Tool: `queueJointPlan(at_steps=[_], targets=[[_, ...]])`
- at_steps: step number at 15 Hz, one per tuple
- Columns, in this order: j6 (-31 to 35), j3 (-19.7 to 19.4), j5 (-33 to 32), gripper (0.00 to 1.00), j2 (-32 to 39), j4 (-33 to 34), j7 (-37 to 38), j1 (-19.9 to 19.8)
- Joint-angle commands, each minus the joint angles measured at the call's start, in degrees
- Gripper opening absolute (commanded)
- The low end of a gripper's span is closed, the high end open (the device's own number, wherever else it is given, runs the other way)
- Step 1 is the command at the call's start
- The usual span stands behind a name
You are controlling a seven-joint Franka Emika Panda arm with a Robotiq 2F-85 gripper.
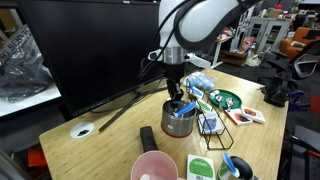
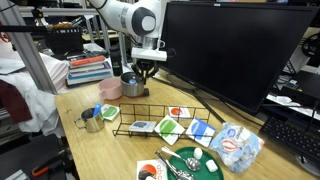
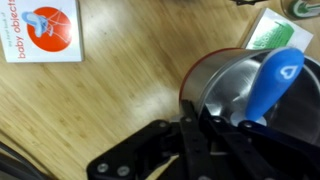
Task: Move the silver bowl to the edge on the desk
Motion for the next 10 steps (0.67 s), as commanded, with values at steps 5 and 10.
queueJointPlan(at_steps=[5, 10], targets=[[-0.5, 2.2, -1.3, 0.02, -11.4, -11.6, -2.8, 4.8], [-0.9, 4.2, -3.3, 0.02, -14.8, -16.1, -1.5, 10.1]])
